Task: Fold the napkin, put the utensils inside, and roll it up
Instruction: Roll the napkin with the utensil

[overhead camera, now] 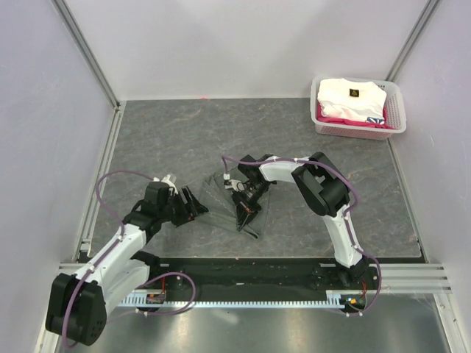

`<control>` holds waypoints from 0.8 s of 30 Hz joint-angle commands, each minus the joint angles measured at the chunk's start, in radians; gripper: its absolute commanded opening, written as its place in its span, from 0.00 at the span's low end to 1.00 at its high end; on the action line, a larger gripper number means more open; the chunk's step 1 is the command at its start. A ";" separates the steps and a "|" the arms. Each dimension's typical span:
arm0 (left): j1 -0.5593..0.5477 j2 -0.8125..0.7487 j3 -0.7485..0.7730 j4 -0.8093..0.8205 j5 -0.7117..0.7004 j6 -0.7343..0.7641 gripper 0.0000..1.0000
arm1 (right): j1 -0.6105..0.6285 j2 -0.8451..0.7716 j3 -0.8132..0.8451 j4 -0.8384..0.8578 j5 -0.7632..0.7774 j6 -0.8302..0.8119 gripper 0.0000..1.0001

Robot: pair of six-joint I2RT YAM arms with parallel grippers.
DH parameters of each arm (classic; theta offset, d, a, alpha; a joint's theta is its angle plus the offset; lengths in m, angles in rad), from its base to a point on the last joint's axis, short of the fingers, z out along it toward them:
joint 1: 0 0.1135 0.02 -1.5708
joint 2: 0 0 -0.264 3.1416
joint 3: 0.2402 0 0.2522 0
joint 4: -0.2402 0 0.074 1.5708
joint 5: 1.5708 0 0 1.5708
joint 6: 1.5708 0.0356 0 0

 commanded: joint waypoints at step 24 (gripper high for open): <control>0.005 0.172 -0.019 0.100 -0.047 0.043 0.42 | -0.004 0.050 -0.001 0.043 0.111 -0.043 0.00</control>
